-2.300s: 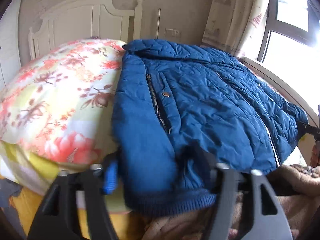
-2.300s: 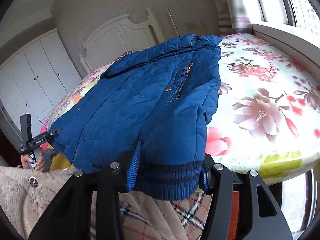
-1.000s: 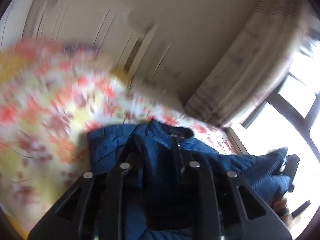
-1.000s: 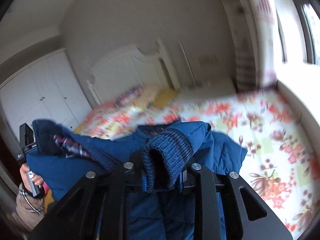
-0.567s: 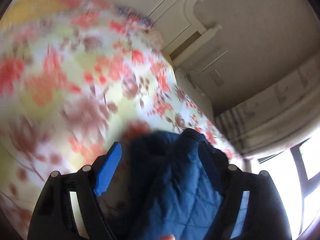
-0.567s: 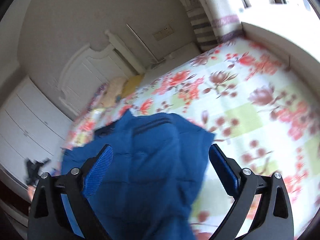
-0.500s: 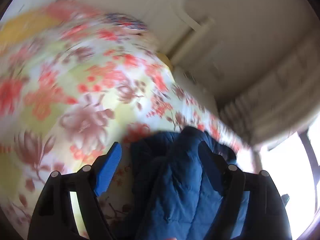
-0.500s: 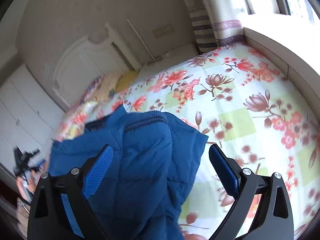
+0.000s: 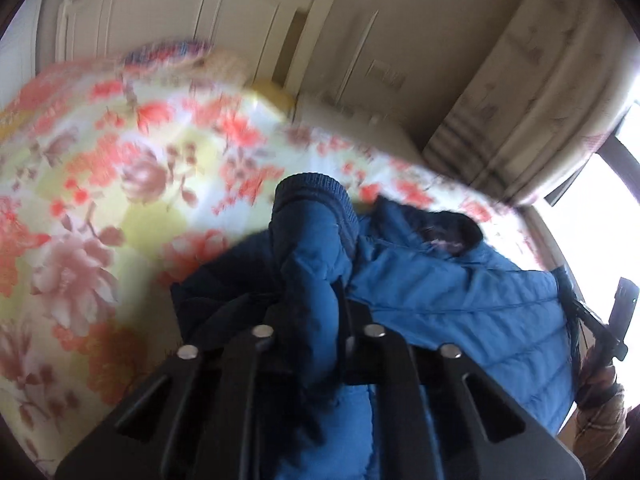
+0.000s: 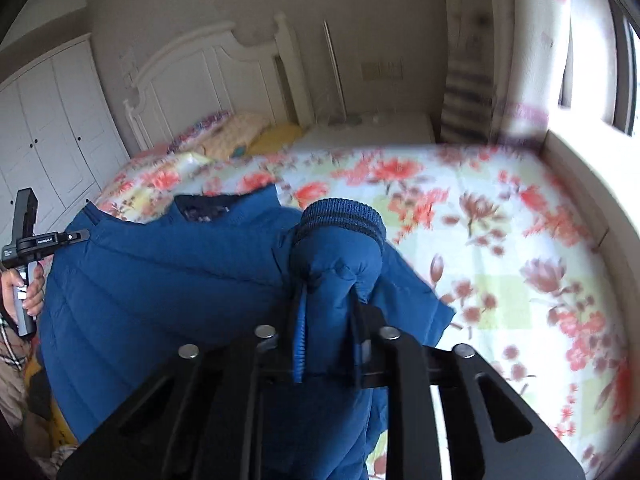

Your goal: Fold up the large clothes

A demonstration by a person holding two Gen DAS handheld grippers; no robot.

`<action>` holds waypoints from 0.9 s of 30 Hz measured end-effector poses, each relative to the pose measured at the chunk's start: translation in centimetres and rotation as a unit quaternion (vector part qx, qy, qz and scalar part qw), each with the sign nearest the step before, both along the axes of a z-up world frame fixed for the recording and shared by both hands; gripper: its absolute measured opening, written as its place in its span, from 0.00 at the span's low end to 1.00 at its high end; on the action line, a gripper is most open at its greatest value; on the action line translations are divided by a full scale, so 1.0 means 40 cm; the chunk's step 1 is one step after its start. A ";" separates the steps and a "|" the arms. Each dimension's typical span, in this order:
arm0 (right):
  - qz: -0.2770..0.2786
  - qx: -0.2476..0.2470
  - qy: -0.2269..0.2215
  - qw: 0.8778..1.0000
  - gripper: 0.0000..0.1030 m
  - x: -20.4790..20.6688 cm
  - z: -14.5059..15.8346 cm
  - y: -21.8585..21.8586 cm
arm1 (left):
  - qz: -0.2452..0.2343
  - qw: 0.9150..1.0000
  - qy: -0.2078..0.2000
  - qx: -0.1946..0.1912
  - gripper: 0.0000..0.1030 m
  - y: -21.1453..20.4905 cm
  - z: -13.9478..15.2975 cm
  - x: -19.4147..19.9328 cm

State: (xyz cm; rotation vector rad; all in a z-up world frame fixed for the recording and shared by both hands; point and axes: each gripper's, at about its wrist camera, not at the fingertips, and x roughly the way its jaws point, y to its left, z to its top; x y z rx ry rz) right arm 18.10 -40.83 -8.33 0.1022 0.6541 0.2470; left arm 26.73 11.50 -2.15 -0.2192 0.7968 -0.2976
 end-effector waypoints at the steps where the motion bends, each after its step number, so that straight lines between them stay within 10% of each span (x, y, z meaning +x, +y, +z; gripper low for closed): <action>1: 0.002 -0.012 -0.014 1.000 0.14 -0.021 0.022 0.010 | -0.004 1.000 -0.017 0.000 0.08 -0.001 0.027 -0.025; 10: -0.033 -0.028 -0.085 0.995 0.13 0.041 0.232 0.033 | 0.034 0.998 -0.039 -0.026 0.08 -0.014 0.195 0.075; 17: -0.097 -0.048 0.062 0.992 0.13 0.269 0.000 0.026 | 0.062 0.997 0.041 0.033 0.13 -0.065 -0.012 0.260; 20: -0.102 -0.009 0.085 0.991 0.14 0.290 -0.094 -0.002 | 0.078 0.995 0.063 0.015 0.29 -0.045 -0.116 0.280; 27: -0.104 -0.007 0.102 0.989 0.21 0.296 -0.091 -0.014 | 0.143 0.987 0.064 -0.030 0.73 0.036 -0.114 0.272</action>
